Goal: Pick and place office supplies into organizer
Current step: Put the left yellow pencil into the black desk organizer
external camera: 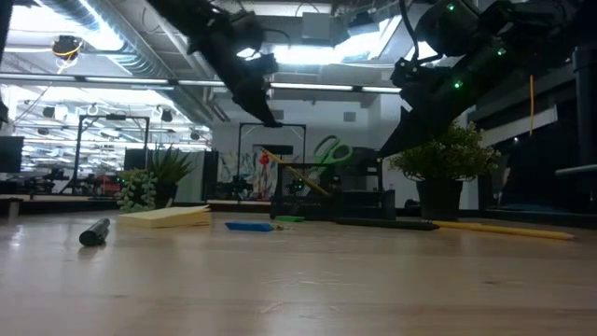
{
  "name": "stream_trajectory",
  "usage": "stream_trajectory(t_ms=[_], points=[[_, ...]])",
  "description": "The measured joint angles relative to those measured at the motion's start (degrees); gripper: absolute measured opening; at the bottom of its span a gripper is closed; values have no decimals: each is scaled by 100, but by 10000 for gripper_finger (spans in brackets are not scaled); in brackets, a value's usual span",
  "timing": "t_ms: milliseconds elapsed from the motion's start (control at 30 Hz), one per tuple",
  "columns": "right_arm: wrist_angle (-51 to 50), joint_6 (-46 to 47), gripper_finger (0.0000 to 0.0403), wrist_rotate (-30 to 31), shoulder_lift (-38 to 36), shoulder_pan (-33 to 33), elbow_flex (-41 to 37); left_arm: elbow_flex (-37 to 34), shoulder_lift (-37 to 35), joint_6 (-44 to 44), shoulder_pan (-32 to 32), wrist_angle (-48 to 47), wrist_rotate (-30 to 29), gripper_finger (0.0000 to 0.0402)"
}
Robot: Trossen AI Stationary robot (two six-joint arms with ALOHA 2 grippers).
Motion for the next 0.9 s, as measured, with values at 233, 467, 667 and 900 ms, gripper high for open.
stream_trajectory(t_ms=[233, 467, 667, 900], points=[[13, 47, 9, 4, 0, 10, 0, -1283, -851, -654, 344, 1534, 740, 3], [20, 149, 9, 4, 0, 10, 0, -2078, -912, -1471, 678, 2680, 1256, 25], [21, 145, 9, 7, 0, 10, 0, -2203, -895, -1545, 959, 2898, 2025, 66], [-31, 145, 9, -28, 0, 10, 0, -2203, -817, -1499, 1218, 2883, 2313, 114]])
